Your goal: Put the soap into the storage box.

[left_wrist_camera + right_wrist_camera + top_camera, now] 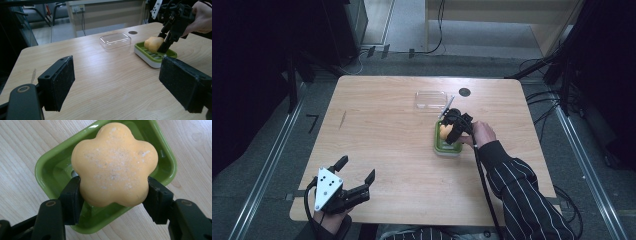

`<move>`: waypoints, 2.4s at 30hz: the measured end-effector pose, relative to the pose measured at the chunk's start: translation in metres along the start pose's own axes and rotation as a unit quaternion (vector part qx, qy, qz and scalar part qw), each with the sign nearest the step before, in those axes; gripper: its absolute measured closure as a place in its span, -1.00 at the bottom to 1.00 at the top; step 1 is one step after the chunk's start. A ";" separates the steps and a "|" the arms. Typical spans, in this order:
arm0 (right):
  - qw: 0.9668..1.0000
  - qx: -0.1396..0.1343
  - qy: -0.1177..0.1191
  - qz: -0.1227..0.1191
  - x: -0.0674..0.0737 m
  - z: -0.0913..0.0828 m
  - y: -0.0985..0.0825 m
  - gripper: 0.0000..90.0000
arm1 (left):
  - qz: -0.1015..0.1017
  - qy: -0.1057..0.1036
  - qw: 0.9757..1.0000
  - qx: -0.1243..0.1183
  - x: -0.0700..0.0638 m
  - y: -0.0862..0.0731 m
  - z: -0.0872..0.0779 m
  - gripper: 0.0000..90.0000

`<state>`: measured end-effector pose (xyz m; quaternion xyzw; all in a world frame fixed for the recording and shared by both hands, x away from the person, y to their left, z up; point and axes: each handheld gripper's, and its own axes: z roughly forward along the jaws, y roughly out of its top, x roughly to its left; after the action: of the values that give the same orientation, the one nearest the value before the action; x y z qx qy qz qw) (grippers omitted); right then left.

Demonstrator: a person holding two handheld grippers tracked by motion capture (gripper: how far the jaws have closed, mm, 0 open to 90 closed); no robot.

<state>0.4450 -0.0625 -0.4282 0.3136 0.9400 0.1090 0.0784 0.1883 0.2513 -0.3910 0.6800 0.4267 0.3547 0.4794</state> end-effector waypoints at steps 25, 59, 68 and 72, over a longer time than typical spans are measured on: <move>1.000 0.001 -0.011 -0.013 0.003 0.014 0.001 -0.13 | 0.000 0.000 1.000 -0.001 0.000 0.000 0.000 -0.70; 1.000 -0.021 -0.014 -0.012 0.006 -0.005 -0.003 -0.52 | 0.001 -0.002 1.000 0.001 -0.001 0.001 0.002 -0.70; 0.999 -0.030 -0.009 0.019 0.002 -0.022 -0.015 -0.72 | 0.003 -0.005 1.000 -0.002 0.000 0.001 0.001 -0.70; 0.999 -0.038 -0.011 0.025 0.002 -0.031 -0.022 -0.74 | 0.001 -0.003 1.000 -0.003 0.000 0.000 0.000 -0.70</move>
<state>0.4248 -0.0832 -0.4040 0.3346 0.9263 0.1431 0.0976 0.1888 0.2513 -0.3910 0.6801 0.4239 0.3540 0.4821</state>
